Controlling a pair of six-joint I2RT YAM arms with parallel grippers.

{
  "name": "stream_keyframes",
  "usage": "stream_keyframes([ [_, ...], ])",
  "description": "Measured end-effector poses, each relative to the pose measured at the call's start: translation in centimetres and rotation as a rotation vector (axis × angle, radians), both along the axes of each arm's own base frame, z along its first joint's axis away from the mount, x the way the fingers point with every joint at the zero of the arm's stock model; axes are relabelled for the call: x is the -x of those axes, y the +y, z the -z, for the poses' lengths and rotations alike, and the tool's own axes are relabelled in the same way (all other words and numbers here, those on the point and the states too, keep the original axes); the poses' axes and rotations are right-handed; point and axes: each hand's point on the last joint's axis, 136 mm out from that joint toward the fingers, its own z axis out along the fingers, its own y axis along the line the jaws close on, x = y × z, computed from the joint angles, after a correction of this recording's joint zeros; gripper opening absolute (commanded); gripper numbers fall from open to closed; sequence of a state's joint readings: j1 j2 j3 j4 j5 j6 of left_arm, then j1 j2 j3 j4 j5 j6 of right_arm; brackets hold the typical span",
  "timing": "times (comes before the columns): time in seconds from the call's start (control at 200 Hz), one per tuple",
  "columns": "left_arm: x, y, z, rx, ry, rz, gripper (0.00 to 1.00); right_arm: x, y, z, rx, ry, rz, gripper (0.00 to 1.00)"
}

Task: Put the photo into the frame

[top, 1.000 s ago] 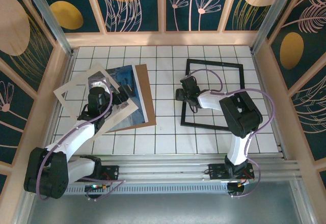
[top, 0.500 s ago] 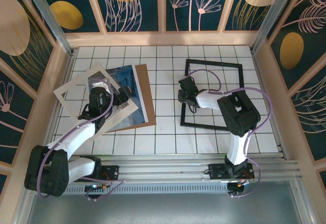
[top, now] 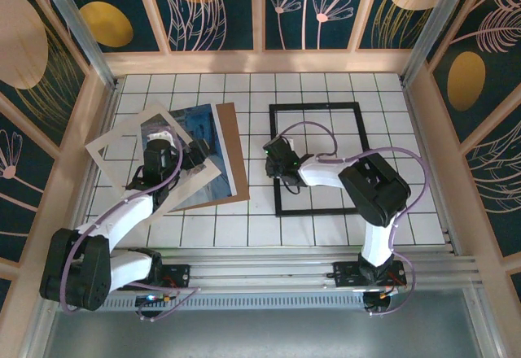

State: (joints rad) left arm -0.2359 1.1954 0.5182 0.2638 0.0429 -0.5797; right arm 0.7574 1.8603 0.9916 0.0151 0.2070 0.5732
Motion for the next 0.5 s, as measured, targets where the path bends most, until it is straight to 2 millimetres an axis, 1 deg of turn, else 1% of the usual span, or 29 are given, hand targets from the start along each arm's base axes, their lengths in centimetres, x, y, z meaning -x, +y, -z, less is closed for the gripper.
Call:
stream_keyframes([
  [0.04, -0.1, 0.1, 0.3, -0.005, 0.007, -0.007, 0.99, 0.0, 0.5, 0.0, -0.010, 0.004, -0.005, 0.32],
  [0.075, -0.1, 0.3, 0.6, -0.012, 0.014, -0.016, 0.99, -0.1, 1.0, -0.1, -0.019, 0.009, -0.011, 0.35],
  [0.155, -0.2, 0.8, 1.4, -0.033, 0.036, -0.043, 0.99, -0.4, 1.6, -0.4, -0.030, 0.005, -0.021, 0.46],
  [0.225, -0.3, 1.4, 2.5, -0.058, 0.066, -0.073, 0.99, -0.6, 1.7, -0.8, -0.029, -0.004, -0.030, 0.57],
  [0.3, -0.5, 2.1, 3.6, -0.087, 0.105, -0.112, 0.99, -0.5, 1.7, -1.4, -0.023, -0.015, -0.044, 0.64],
  [0.395, -1.5, 3.2, 4.6, -0.108, 0.142, -0.160, 0.99, -0.4, 1.6, -3.2, -0.031, -0.054, -0.070, 0.68],
  [0.5, -3.6, 5.0, 5.6, -0.113, 0.183, -0.218, 0.99, -0.5, 1.6, -5.9, -0.053, -0.111, -0.093, 0.69],
])
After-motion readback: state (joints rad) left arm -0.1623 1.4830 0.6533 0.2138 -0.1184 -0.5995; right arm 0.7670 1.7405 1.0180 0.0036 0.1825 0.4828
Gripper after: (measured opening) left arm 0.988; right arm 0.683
